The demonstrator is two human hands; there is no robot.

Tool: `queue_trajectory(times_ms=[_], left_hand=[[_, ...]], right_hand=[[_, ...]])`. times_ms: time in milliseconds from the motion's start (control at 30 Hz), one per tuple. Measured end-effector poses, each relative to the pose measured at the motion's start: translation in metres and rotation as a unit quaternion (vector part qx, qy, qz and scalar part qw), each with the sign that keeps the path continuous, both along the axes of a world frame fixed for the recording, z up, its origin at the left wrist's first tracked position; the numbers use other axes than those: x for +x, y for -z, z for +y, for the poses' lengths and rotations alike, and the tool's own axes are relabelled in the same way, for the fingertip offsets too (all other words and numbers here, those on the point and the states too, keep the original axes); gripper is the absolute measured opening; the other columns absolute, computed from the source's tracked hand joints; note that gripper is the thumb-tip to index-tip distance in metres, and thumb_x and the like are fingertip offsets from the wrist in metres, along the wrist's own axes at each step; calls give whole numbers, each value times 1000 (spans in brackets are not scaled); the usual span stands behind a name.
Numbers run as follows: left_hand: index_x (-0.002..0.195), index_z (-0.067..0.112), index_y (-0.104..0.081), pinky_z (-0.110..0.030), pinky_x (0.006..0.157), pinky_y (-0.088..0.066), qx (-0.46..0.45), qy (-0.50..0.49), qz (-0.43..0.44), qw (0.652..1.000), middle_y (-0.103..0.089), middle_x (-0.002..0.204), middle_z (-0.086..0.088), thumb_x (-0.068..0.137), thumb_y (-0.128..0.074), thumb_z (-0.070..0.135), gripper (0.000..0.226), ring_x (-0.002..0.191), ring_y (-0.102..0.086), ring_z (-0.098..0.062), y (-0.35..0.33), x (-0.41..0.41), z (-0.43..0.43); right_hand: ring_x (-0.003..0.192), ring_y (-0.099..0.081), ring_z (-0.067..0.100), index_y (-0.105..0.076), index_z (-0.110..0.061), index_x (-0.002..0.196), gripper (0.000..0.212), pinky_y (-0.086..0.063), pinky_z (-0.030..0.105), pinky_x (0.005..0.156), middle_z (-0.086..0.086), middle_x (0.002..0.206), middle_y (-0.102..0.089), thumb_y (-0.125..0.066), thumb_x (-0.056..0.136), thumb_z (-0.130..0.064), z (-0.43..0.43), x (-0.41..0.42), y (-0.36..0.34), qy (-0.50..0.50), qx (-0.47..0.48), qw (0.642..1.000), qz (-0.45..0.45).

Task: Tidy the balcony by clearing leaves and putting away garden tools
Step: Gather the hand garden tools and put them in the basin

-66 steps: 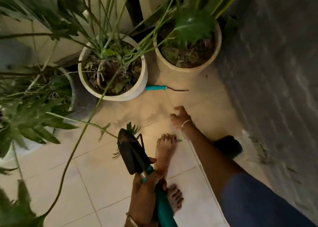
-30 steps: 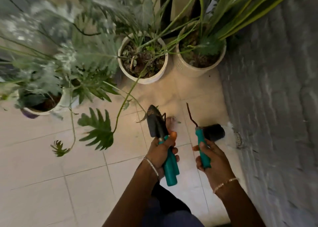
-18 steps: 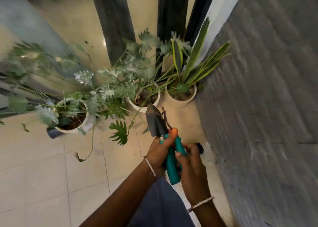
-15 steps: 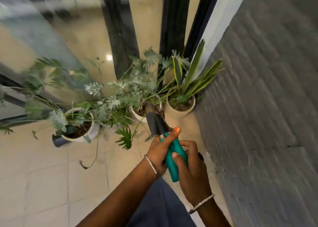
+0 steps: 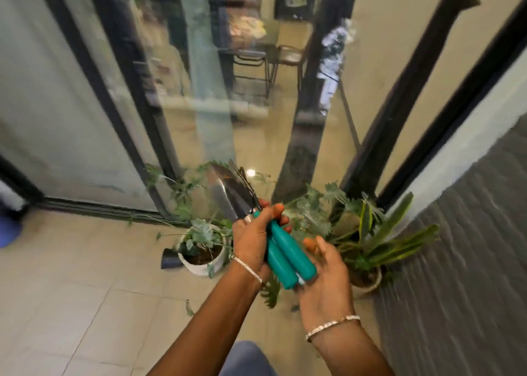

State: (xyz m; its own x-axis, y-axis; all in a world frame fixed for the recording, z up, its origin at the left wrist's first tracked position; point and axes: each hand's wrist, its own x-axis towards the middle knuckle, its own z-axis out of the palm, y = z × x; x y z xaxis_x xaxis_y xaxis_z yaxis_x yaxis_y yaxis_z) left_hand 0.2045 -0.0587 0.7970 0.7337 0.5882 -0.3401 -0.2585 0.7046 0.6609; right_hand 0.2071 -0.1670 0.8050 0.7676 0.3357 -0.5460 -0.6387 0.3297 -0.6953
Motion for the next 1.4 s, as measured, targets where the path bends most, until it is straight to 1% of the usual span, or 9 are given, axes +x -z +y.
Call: queue_trajectory(times_ms=[100, 267, 433, 567, 733, 867, 967, 1267, 1400], left_hand=[[87, 15, -54, -27, 53, -50, 93, -107, -16, 990, -55, 69, -7, 83, -66, -8, 25, 54, -56, -19, -15, -35, 33], [93, 15, -59, -33, 59, -54, 188, -239, -61, 951, -58, 73, -12, 74, -74, 2, 28, 60, -58, -24, -41, -109, 110], [100, 4, -52, -37, 61, -54, 289, -337, -31, 895, -55, 77, -21, 71, -77, 6, 38, 62, -58, -29, -63, -196, 202], [101, 9, -55, -40, 65, -56, 363, -399, 12, 842, -59, 71, -9, 66, -79, 15, 42, 64, -61, -29, -75, -272, 273], [92, 5, -59, -45, 67, -54, 341, -512, 82, 784, -57, 75, -21, 62, -84, 14, 40, 68, -59, -32, -73, -349, 329], [76, 13, -59, -38, 61, -55, 300, -578, 114, 750, -58, 64, -11, 66, -84, 0, 30, 61, -60, -29, -65, -395, 363], [87, -4, -50, -35, 56, -53, 244, -651, 114, 710, -55, 61, -10, 71, -75, -8, 29, 55, -59, -24, -57, -421, 394], [95, -1, -54, -35, 67, -57, 200, -718, 154, 648, -63, 73, -8, 67, -79, 7, 38, 67, -65, -23, -44, -486, 497], [112, -7, -47, -36, 69, -59, 179, -758, 138, 612, -63, 75, -7, 69, -75, 2, 52, 69, -66, -22, -51, -508, 564]], right_hand=[[118, -57, 39, -59, -2, 126, 51, -46, 46, 95, 23, 124, -63, -43, 99, -42, 39, -13, -12, -82, 86, 984, 131], [124, -53, 41, -52, 2, 135, 55, -42, 50, 104, 26, 137, -53, -38, 101, -38, 138, -50, -33, -204, 135, 954, 174], [98, -66, 38, -66, -3, 115, 47, -48, 47, 93, 25, 120, -65, -35, 101, -34, 256, -122, -48, -344, 148, 910, 177], [115, -61, 36, -63, -7, 128, 47, -42, 48, 107, 22, 126, -63, -35, 101, -34, 344, -190, -51, -449, 174, 852, 204], [107, -67, 33, -72, -6, 113, 43, -49, 45, 97, 20, 119, -67, -42, 92, -28, 425, -268, -62, -565, 170, 780, 208], [122, -54, 37, -65, -5, 124, 43, -37, 42, 110, 24, 129, -58, -39, 97, -27, 478, -315, -35, -608, 81, 757, 228], [122, -52, 39, -59, -1, 128, 45, -31, 44, 115, 29, 135, -53, -39, 98, -28, 516, -338, -25, -639, 45, 726, 252], [113, -62, 39, -63, -4, 124, 38, -46, 48, 103, 26, 119, -65, -48, 95, -24, 645, -413, -16, -729, -36, 656, 193], [94, -66, 35, -64, 1, 112, 40, -51, 44, 92, 25, 113, -67, -57, 76, -15, 720, -438, -33, -754, -33, 628, 189]])
